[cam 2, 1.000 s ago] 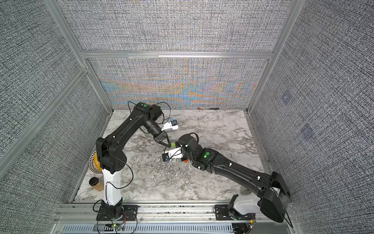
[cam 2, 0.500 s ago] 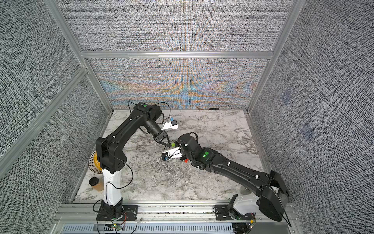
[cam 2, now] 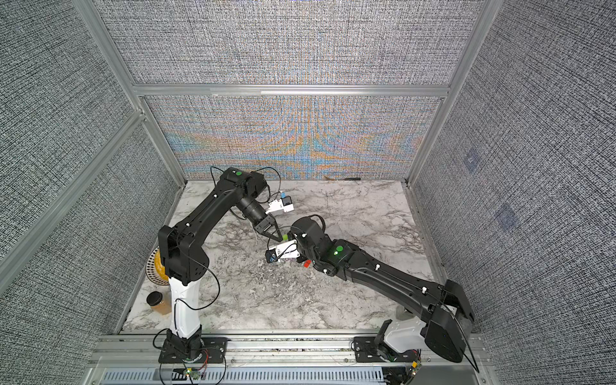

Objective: Close the usb drive cover
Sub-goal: Close the cover of the USB drive.

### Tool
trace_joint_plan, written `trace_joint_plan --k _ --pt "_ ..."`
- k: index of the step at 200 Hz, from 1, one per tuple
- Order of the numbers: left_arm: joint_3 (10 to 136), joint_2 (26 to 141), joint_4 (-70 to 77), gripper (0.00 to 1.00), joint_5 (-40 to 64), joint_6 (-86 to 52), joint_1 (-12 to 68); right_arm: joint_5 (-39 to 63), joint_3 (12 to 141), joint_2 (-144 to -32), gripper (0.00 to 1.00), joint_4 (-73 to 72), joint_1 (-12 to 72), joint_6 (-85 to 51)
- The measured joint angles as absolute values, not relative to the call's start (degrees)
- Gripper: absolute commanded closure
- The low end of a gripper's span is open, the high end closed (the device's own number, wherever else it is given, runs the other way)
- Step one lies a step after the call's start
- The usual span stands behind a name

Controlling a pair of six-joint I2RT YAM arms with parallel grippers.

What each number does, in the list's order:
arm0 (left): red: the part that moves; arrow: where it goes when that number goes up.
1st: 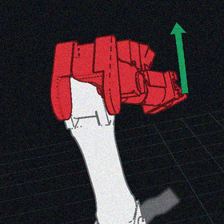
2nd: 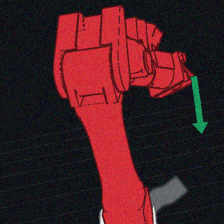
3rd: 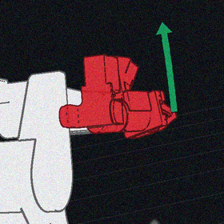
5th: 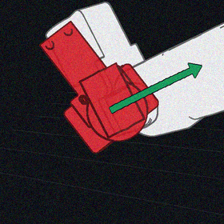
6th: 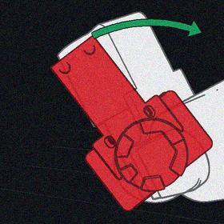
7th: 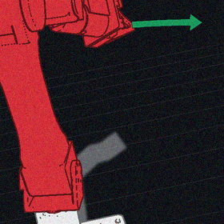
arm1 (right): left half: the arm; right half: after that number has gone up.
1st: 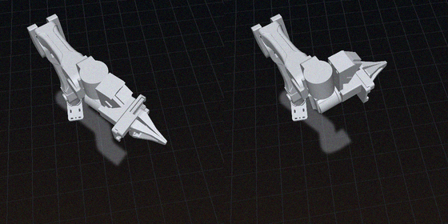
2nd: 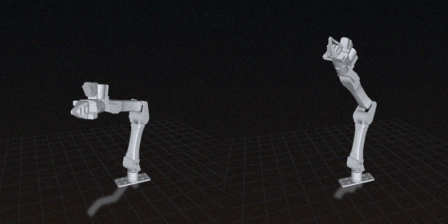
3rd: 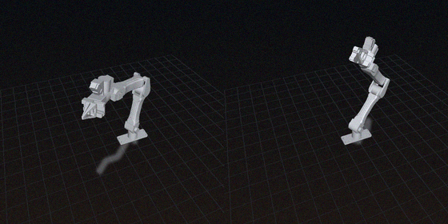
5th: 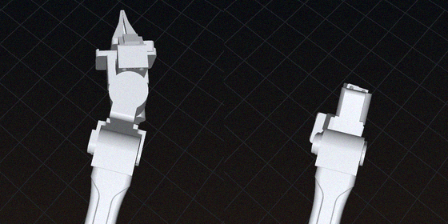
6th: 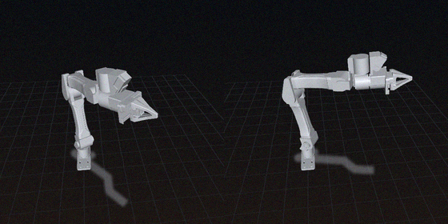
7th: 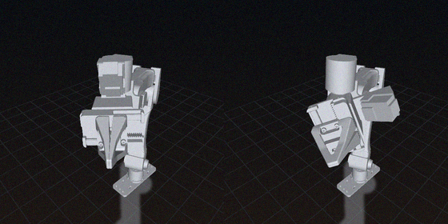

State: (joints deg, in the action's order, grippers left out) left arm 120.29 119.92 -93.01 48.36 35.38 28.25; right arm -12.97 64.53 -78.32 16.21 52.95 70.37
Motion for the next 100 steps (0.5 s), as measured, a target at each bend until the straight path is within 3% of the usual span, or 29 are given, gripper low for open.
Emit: trace_joint_plan --k 100 --pt "121.1 120.2 -93.0 1.0 47.6 36.0 27.9 -13.3 64.9 -79.2 1.0 15.5 52.8 69.5"
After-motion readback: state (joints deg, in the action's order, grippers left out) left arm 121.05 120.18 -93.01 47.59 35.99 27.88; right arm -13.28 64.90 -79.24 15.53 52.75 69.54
